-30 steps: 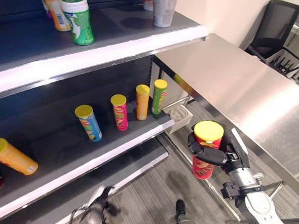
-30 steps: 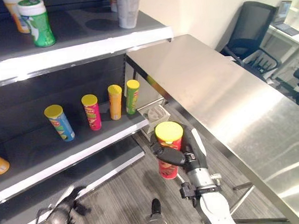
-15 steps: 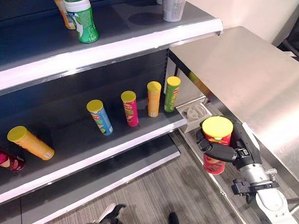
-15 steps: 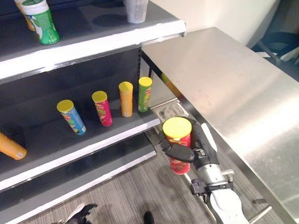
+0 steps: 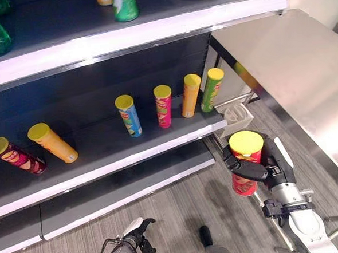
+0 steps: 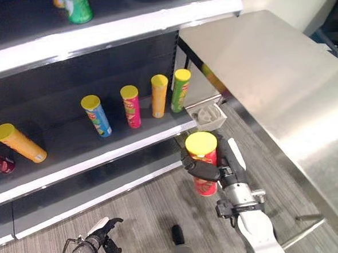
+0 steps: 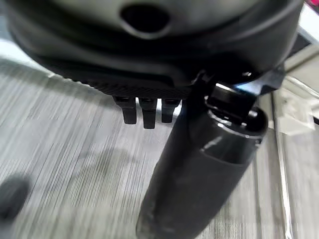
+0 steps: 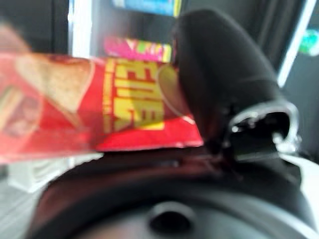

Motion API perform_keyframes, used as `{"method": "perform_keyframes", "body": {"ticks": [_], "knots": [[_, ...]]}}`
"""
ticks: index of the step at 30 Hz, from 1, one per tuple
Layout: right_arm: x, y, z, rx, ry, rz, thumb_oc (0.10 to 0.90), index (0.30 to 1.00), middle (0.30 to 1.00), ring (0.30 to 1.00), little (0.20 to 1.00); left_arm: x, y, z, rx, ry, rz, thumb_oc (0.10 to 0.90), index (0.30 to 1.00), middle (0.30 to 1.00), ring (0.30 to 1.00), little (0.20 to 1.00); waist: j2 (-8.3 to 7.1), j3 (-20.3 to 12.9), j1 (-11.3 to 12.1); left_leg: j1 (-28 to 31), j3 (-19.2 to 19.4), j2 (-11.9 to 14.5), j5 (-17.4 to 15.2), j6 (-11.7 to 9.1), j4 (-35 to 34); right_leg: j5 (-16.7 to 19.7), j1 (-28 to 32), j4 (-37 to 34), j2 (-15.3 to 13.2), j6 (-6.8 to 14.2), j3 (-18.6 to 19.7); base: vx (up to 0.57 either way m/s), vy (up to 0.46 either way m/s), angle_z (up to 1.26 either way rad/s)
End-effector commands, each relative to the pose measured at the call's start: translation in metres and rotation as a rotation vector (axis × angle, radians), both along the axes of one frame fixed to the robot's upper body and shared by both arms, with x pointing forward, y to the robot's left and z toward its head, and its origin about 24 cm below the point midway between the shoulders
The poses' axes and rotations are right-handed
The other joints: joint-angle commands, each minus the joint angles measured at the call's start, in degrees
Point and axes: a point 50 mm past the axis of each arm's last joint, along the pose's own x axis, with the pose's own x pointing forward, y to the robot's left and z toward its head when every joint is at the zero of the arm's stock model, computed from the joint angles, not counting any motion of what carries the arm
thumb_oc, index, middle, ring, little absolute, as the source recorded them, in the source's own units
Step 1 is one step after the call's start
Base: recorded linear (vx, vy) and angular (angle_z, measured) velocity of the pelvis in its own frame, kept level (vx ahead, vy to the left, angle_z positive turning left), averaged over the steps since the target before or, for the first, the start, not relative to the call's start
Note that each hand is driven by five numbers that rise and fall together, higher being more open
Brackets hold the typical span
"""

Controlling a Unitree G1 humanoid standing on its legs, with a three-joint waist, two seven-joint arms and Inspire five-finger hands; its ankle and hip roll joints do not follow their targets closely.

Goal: Put the goods on the table back onto the shelves and tidy them up.

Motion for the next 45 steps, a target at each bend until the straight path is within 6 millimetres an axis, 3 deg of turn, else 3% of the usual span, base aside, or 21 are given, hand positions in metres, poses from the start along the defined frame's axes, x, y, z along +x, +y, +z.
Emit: {"method": "perform_keyframes", "body": {"ticks": [1,3,4,5,7,8,9,10,12,13,17,18,21,25,28,31,32,34,39,40,45], "knots": [[0.008,0.015,0.048,-0.045,-0.269,0.065,0.400,0.300,0.300,0.300,0.300,0.037,-0.006,0.030,-0.012,-0.179,-0.078,0.800,0.900,0.900,0.900,0.900,2.02,-3.3,0.7,2.1,1.9,-0.5,-2.7,5.1,-1.0,0.7,-1.1,-2.0,0.3,-0.8,2.4,-0.10,0.489,0.33],[0.007,0.016,0.045,-0.055,-0.256,0.043,0.400,0.300,0.300,0.300,0.300,0.038,0.001,0.032,0.016,-0.183,-0.087,0.800,0.900,0.900,0.900,0.900,1.51,-3.3,0.8,2.3,2.1,-4.3,-2.6,6.4,-4.8,7.5,-2.8,-2.9,-2.4,0.2,2.7,-0.12,0.554,0.18],[0.007,0.020,0.045,-0.067,-0.267,0.031,0.400,0.300,0.300,0.300,0.300,0.032,0.031,0.028,0.072,-0.161,0.026,0.800,0.900,0.900,0.900,0.900,0.43,-2.7,0.9,2.7,4.3,-7.8,-2.7,8.2,-6.7,14.5,-5.4,-3.3,-4.2,0.5,0.6,-0.12,0.502,0.01],[0.007,0.021,0.045,-0.067,-0.267,0.032,0.400,0.300,0.300,0.300,0.300,0.032,0.032,0.028,0.073,-0.161,0.027,0.800,0.900,0.900,0.900,0.900,0.26,-2.8,0.9,2.6,4.4,-7.9,-2.7,8.3,-6.7,14.6,-5.5,-3.4,-4.3,0.5,0.8,-0.14,0.468,-0.35],[0.006,0.023,0.048,-0.074,-0.289,0.035,0.400,0.300,0.300,0.300,0.300,0.022,0.051,0.022,0.090,-0.123,0.113,0.800,0.900,0.900,0.900,0.900,0.97,-2.1,1.0,2.6,7.4,-8.7,-2.9,9.6,-6.7,9.5,-5.4,-0.2,-1.0,-0.6,-3.0,-0.12,0.496,-0.52],[0.006,0.024,0.048,-0.102,-0.297,0.038,0.400,0.300,0.300,0.300,0.300,0.004,0.056,0.011,0.079,-0.066,0.155,0.800,0.900,0.900,0.900,0.900,1.53,-2.2,1.8,2.2,8.5,-9.1,-2.8,10.6,-6.7,3.1,-3.8,2.2,4.0,-1.9,-3.1,-0.14,0.587,-0.74],[0.008,0.026,0.047,-0.111,-0.293,0.044,0.400,0.300,0.300,0.300,0.300,-0.008,0.060,0.004,0.074,-0.023,0.196,0.800,0.900,0.900,0.900,0.900,1.69,-2.5,2.4,1.8,9.1,-9.5,-2.6,11.1,-6.7,0.0,-2.9,3.4,6.9,-2.8,-3.7,-0.16,0.490,-0.79],[0.010,0.028,0.044,-0.139,-0.284,0.051,0.400,0.300,0.300,0.300,0.300,-0.024,0.063,-0.007,0.066,0.038,0.256,0.800,0.900,0.900,0.900,0.900,1.58,-3.1,3.2,1.0,9.6,-10.4,-2.6,11.9,-6.7,-4.8,-1.5,5.7,12.7,-4.1,-4.2,-0.14,0.316,-0.67],[0.010,0.032,0.042,-0.184,-0.292,0.059,0.400,0.300,0.300,0.300,0.300,-0.017,0.045,-0.007,0.066,0.024,0.153,0.800,0.900,0.900,0.900,0.900,0.79,-4.0,3.1,0.9,8.6,-13.2,-3.2,12.6,-6.7,-7.5,-0.9,6.2,18.5,-6.1,-1.4,0.00,0.233,-0.26],[0.012,0.032,0.040,-0.169,-0.279,0.069,0.400,0.300,0.300,0.300,0.300,-0.007,0.039,-0.001,0.067,-0.018,0.116,0.800,0.900,0.900,0.900,0.900,1.03,-4.0,2.7,1.4,8.0,-13.8,-3.6,12.7,-6.7,-6.9,-0.6,5.3,19.2,-6.3,0.2,0.11,0.125,0.28],[0.017,0.031,0.043,-0.208,-0.310,0.047,0.400,0.300,0.300,0.300,0.300,0.024,0.018,0.023,0.032,-0.167,0.007,0.800,0.900,0.900,0.900,0.900,0.36,-1.8,4.1,-2.2,8.9,-14.5,-5.7,10.8,5.3,-5.4,3.4,-0.2,16.1,-7.5,-2.5,0.10,-0.006,0.66],[0.021,0.029,0.049,-0.244,-0.349,0.020,0.400,0.300,0.300,0.300,0.300,0.014,0.019,0.017,0.028,-0.142,0.015,0.800,0.900,0.900,0.900,0.900,0.18,-1.4,4.4,-4.9,10.2,-11.4,-6.7,9.8,10.6,-5.8,5.0,-1.0,14.1,-7.4,-4.2,0.03,0.026,0.75],[0.022,0.029,0.053,-0.264,-0.382,-0.007,0.400,0.300,0.300,0.300,0.300,0.004,0.021,0.011,0.026,-0.114,0.037,0.800,0.900,0.900,0.900,0.900,0.12,-1.9,4.7,-5.1,11.8,-8.1,-5.6,9.6,9.6,-5.8,5.2,-1.4,12.6,-7.2,-5.3,0.07,0.087,0.64],[0.029,0.040,0.059,-0.266,-0.449,-0.014,0.400,0.300,0.300,0.300,0.300,-0.008,0.028,0.006,0.069,-0.112,0.026,0.800,0.900,0.900,0.900,0.900,1.18,-2.7,6.6,-5.0,6.0,0.2,3.4,7.2,1.4,-7.8,4.3,-0.5,9.2,-6.6,-5.3,0.12,0.190,-0.01],[0.036,0.044,0.059,-0.275,-0.466,-0.025,0.400,0.300,0.300,0.300,0.300,-0.001,0.018,0.012,0.064,-0.155,-0.037,0.800,0.900,0.900,0.900,0.900,3.21,-2.5,6.7,-5.6,4.9,3.3,7.9,5.2,-3.7,-8.8,4.6,-0.3,7.4,-5.9,-5.2,0.11,0.263,-0.21],[0.042,0.045,0.055,-0.307,-0.468,-0.074,0.400,0.300,0.300,0.300,0.300,0.005,0.007,0.018,0.032,-0.186,-0.076,0.800,0.900,0.900,0.900,0.900,5.98,-2.9,6.8,-5.2,8.2,3.2,8.4,4.6,-5.3,-8.9,6.0,-0.6,5.8,-5.0,-5.5,0.15,0.245,0.08],[0.043,0.045,0.055,-0.308,-0.469,-0.074,0.400,0.300,0.300,0.300,0.300,0.005,0.006,0.018,0.031,-0.186,-0.075,0.800,0.900,0.900,0.900,0.900,6.00,-2.8,6.9,-5.0,8.4,3.2,8.3,4.6,-5.3,-8.7,6.2,-0.8,5.8,-5.0,-5.4,0.31,0.429,0.13],[0.056,0.054,0.061,-0.277,-0.513,-0.122,0.400,0.300,0.300,0.300,0.300,0.000,0.008,0.014,0.049,-0.180,-0.080,0.800,0.900,0.900,0.900,0.900,7.95,-3.5,7.8,-4.0,9.5,0.8,7.3,4.9,-5.4,-7.0,7.5,-2.3,3.2,-4.0,-5.4,0.22,0.285,-0.02],[0.084,0.074,0.074,-0.196,-0.570,-0.171,0.400,0.300,0.300,0.300,0.300,0.004,0.023,0.015,0.062,-0.203,0.038,0.800,0.900,0.900,0.900,0.900,7.72,-2.7,10.3,-5.2,10.5,-2.7,5.5,6.1,-3.9,-3.5,5.8,-4.3,0.1,-2.4,-4.6,0.04,0.158,-0.10],[0.096,0.078,0.083,-0.161,-0.592,-0.223,0.400,0.300,0.300,0.300,0.300,0.003,0.030,0.013,0.064,-0.199,0.098,0.800,0.900,0.900,0.900,0.900,7.47,-2.8,12.1,-6.2,10.6,-3.7,5.0,6.7,-3.9,-1.8,4.7,-5.4,-0.8,-1.8,-5.0,-0.04,0.089,-0.03],[0.121,0.088,0.100,-0.074,-0.594,-0.305,0.400,0.300,0.300,0.300,0.300,-0.002,0.031,0.008,0.088,-0.185,0.081,0.800,0.900,0.900,0.900,0.900,6.77,-3.3,15.2,-7.2,10.8,-4.7,4.8,7.4,-4.8,0.5,3.1,-6.8,-1.6,-0.8,-5.6,0.00,0.019,0.03]]}}
